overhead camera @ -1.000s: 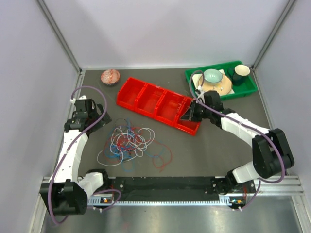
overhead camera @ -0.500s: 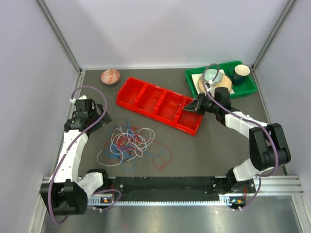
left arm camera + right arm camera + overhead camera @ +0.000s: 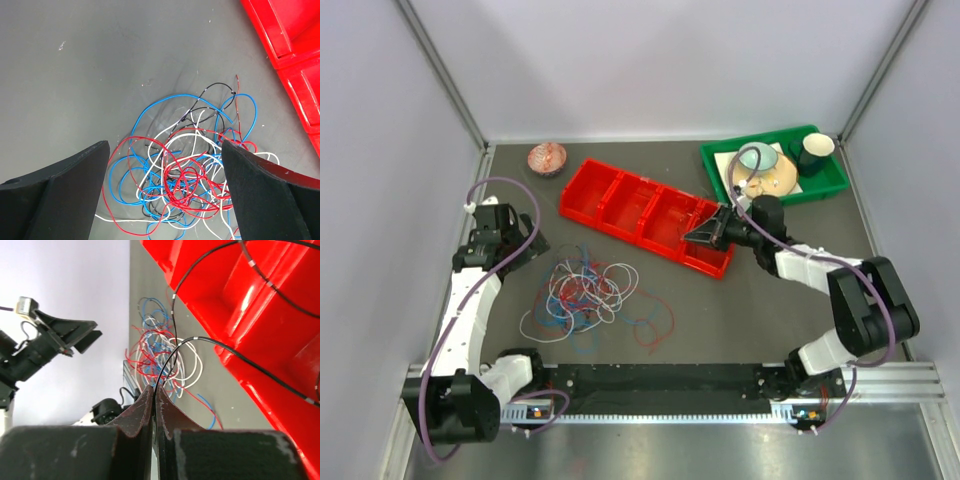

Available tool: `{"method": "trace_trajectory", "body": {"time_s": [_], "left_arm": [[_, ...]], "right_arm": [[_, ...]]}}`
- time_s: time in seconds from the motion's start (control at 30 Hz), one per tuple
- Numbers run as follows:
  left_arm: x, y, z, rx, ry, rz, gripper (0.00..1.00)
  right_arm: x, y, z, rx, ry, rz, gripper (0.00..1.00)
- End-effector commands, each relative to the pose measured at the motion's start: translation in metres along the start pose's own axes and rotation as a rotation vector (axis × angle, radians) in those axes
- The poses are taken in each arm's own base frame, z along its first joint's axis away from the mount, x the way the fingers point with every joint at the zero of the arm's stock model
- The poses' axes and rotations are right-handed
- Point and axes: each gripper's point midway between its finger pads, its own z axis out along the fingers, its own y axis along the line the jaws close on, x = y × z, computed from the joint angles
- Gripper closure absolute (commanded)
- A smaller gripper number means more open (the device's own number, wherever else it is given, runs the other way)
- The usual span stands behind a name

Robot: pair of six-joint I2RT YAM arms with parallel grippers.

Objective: Untangle the cables

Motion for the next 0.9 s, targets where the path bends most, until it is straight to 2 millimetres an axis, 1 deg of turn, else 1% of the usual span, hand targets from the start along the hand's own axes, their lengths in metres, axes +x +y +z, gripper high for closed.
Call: {"method": "trace_trajectory", "body": {"time_s": [0.0, 0.03, 0.1, 0.13, 0.2, 0.23, 0.27, 0.3, 0.33, 0.4, 0.43, 0.5, 0.57, 0.67, 0.7, 0.73, 0.8, 0.83, 0.87], "left_arm": [[-0.005, -0.003, -0.002, 0.024, -0.036, 0.001, 0.01], [-0.004, -0.003, -0.002, 0.023, -0.034, 0.000, 0.01], [-0.004, -0.003, -0.003, 0.026, -0.036, 0.000, 0.01], [-0.005, -0.004, -0.003, 0.027, -0.038, -0.002, 0.01], [-0.006, -0.005, -0.004, 0.032, -0.040, -0.004, 0.01], [-0.006, -0.006, -0.004, 0.037, -0.041, -0.004, 0.01], [-0.006, -0.006, -0.003, 0.039, -0.038, -0.007, 0.01], [-0.006, -0.007, -0.003, 0.042, -0.037, -0.007, 0.01], [-0.007, -0.008, -0.004, 0.045, -0.040, -0.004, 0.01], [-0.008, -0.007, -0.004, 0.038, -0.042, -0.004, 0.01], [-0.007, -0.005, -0.004, 0.033, -0.043, -0.001, 0.01], [-0.008, -0.005, -0.005, 0.033, -0.046, 0.000, 0.01], [-0.007, -0.005, -0.005, 0.031, -0.042, 0.001, 0.01], [-0.007, -0.004, -0.005, 0.027, -0.042, 0.002, 0.01], [-0.007, -0.004, -0.005, 0.028, -0.044, 0.001, 0.01], [-0.008, -0.005, -0.005, 0.030, -0.046, 0.002, 0.01], [-0.008, -0.005, -0.006, 0.030, -0.048, 0.000, 0.01], [-0.008, -0.005, -0.005, 0.032, -0.045, 0.000, 0.01], [-0.007, -0.006, -0.006, 0.038, -0.044, 0.000, 0.01]], "right_arm": [[-0.012, 0.034, -0.011, -0.065, -0.081, -0.079, 1.00], [-0.010, 0.031, -0.013, -0.043, -0.081, -0.071, 1.00], [-0.016, 0.030, -0.018, -0.009, -0.125, -0.088, 1.00], [-0.017, 0.018, -0.020, 0.047, -0.148, -0.082, 1.00], [-0.022, 0.014, -0.025, 0.086, -0.191, -0.094, 1.00], [-0.029, 0.008, -0.026, 0.127, -0.228, -0.118, 0.97], [-0.029, 0.001, -0.028, 0.168, -0.226, -0.110, 0.89], [-0.032, -0.002, -0.029, 0.187, -0.235, -0.113, 0.80], [-0.037, -0.001, -0.029, 0.195, -0.244, -0.124, 0.60], [-0.040, -0.005, -0.030, 0.216, -0.244, -0.114, 0.48], [-0.043, -0.005, -0.031, 0.220, -0.249, -0.118, 0.39], [-0.045, -0.005, -0.033, 0.226, -0.248, -0.123, 0.37], [-0.047, 0.002, -0.035, 0.224, -0.247, -0.152, 0.36], [-0.045, 0.007, -0.040, 0.250, -0.216, -0.185, 0.36], [-0.040, 0.004, -0.044, 0.288, -0.187, -0.175, 0.36], [-0.041, 0.003, -0.047, 0.312, -0.180, -0.204, 0.31], [-0.032, -0.010, -0.055, 0.388, -0.123, -0.223, 0.19], [-0.029, -0.015, -0.057, 0.412, -0.110, -0.226, 0.18], [-0.026, -0.016, -0.060, 0.418, -0.109, -0.236, 0.18]]}}
